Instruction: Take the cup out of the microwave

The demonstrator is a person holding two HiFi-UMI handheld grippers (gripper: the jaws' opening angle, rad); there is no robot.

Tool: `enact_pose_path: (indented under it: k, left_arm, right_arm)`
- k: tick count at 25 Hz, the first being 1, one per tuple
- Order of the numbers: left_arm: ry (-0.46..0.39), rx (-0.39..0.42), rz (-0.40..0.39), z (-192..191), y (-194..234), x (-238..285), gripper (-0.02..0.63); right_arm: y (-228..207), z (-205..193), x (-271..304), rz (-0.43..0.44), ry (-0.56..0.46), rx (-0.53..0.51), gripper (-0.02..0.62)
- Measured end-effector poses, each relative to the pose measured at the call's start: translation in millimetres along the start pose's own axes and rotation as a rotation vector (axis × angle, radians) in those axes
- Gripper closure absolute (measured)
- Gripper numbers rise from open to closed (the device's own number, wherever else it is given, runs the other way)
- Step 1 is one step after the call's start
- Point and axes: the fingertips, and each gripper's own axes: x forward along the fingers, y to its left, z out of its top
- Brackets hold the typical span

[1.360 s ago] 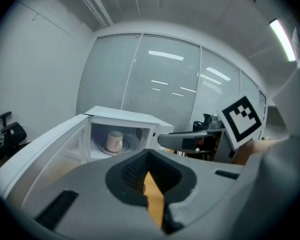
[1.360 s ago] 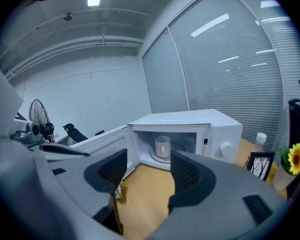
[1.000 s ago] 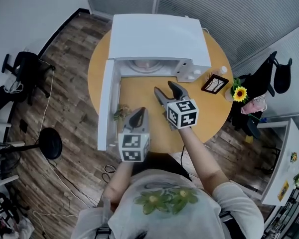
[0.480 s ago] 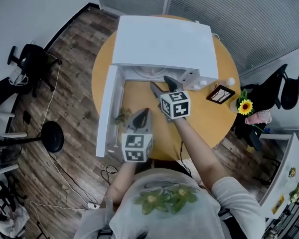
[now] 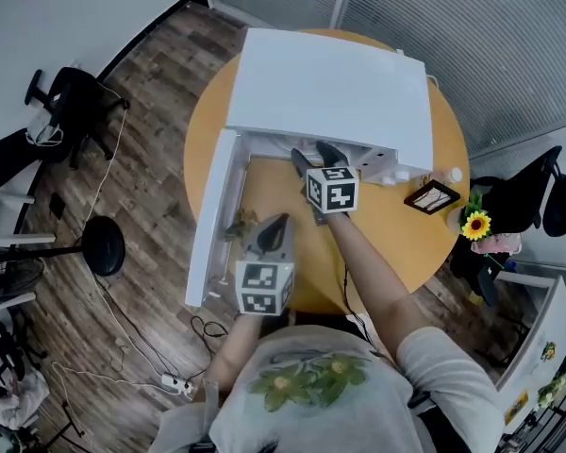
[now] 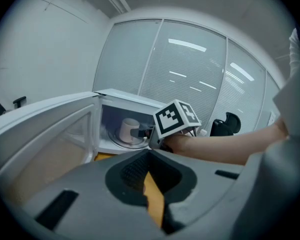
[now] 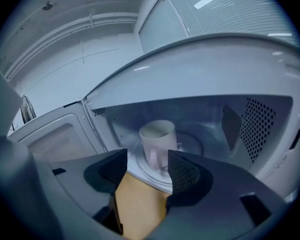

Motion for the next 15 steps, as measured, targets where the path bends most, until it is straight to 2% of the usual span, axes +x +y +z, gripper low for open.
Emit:
enact_pose_path:
  k: [6,15]
  left_arm:
    - [0.023,-0.028,0.014,-6,11,2,0.603]
    - [0.035,-0.031,0.018,-8,16,8,0.603]
  right_arm:
    - [-8,-3,21,-0.04,0.007,-0.004,0.343]
    - [-16,-12,39,-0.083,0.083,-0.009,0.488]
